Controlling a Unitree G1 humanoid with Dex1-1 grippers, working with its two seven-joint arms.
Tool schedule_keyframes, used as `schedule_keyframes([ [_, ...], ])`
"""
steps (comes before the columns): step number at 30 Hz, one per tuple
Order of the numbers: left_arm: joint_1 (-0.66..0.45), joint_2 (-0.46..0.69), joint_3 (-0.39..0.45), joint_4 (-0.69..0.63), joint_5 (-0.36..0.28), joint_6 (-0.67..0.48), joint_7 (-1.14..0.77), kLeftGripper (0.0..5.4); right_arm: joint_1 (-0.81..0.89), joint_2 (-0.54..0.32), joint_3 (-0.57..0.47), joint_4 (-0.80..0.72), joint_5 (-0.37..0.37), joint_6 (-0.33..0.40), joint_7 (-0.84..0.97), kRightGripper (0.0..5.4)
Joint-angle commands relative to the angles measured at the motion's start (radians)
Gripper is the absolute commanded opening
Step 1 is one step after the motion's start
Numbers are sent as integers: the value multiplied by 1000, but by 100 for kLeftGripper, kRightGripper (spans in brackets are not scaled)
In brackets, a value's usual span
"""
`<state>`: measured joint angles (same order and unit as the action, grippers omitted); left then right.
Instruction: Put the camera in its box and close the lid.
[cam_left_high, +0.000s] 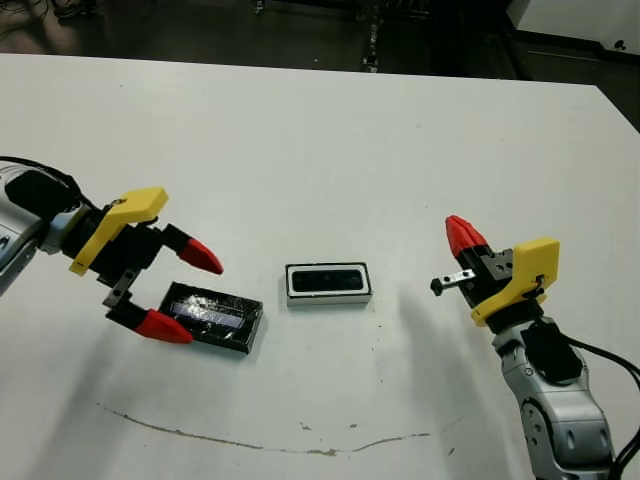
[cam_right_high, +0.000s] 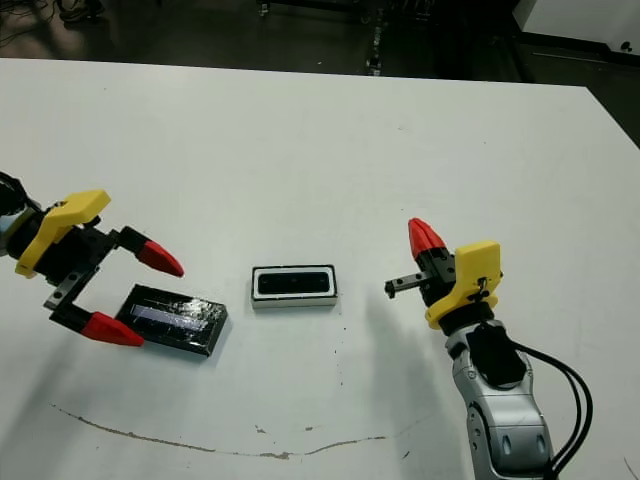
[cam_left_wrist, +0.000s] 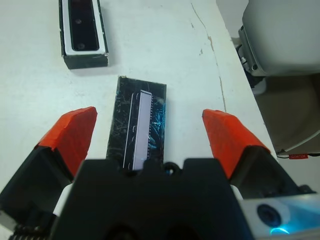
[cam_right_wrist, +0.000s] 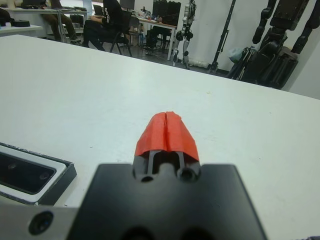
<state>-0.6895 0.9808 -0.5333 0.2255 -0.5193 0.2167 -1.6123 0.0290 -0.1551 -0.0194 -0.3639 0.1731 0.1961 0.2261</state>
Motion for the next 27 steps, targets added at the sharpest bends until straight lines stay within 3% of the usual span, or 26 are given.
schedule_keyframes([
  [1,-3,-2,-19,11,10,48,-2,540,12,-7,-7,-6,-4,15,-7,1],
  [5,9,-25,-7,39,-1,24,-2,540,14,-8,-4,-7,-5,10,-4,1],
  [9,11,-45,-2,36,51,-9,-2,540,15,-6,-4,-2,0,-1,1,1],
  [13,17,-64,7,47,63,-33,-2,540,16,-5,-5,-2,5,0,3,1],
  [18,8,-74,-1,66,57,17,-2,540,17,-3,-4,3,2,-11,3,1],
  [27,16,-90,16,85,103,-63,-2,540,19,-2,-7,-9,3,10,-7,1],
])
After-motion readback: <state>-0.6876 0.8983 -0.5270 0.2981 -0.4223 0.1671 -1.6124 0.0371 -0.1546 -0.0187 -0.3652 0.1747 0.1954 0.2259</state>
